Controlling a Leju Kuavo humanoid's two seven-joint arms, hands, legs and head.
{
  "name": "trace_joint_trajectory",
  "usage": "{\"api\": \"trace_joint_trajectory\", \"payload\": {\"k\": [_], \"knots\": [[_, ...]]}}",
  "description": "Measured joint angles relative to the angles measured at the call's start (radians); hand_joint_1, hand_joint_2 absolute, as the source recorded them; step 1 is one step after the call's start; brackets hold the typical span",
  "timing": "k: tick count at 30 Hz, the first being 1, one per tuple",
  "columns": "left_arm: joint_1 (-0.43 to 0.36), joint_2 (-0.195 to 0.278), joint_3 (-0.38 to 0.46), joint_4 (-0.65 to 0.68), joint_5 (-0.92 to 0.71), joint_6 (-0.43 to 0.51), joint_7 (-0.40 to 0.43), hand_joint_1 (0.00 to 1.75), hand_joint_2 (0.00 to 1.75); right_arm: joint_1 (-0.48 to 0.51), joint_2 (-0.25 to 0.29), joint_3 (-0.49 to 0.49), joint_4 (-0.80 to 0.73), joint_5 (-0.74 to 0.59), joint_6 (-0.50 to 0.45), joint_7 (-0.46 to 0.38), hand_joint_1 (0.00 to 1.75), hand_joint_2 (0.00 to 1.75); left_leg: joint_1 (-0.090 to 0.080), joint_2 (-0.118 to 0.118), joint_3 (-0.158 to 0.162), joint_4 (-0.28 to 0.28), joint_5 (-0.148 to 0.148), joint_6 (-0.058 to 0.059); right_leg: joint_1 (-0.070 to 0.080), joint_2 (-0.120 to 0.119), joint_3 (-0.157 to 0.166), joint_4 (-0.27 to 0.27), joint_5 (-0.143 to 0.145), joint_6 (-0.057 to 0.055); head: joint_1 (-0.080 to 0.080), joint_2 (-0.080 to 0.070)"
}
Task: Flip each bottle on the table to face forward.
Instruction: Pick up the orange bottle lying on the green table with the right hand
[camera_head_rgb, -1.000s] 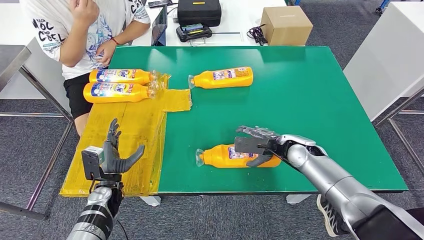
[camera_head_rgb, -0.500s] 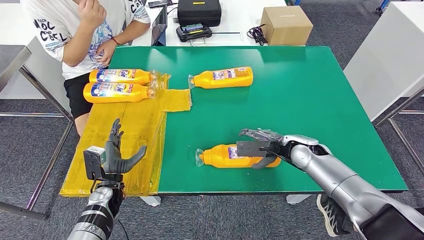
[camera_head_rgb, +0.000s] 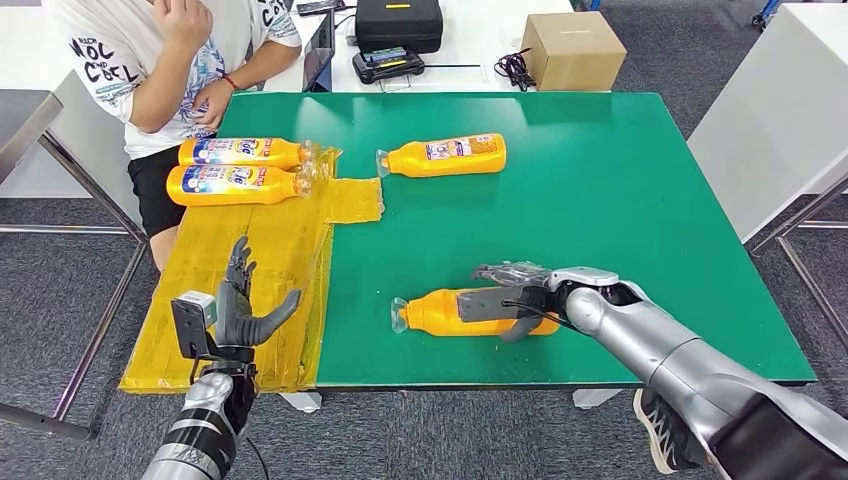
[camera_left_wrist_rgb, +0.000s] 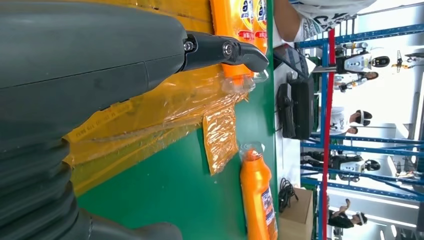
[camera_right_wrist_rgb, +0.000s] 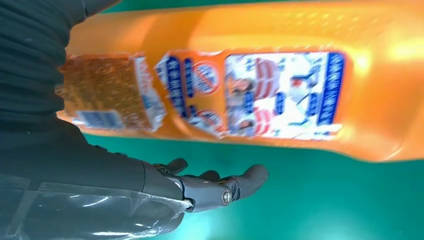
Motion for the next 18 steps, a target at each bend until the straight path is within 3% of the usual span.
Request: {"api": "trace_joint_trajectory", "payload": {"k": [18], "knots": [[-0.001,-0.006,0.0,0.007,0.002,0.0,0.006,0.0,1.75,-0.013,0.053,0.077,0.075,0.05,-0.052,0.009,0.0,1.75,0.0,0.0,0.0,0.0,0.0,0.0,0.0,0.0,0.0,0.0,0.0,0.0,0.0,0.0]]}}
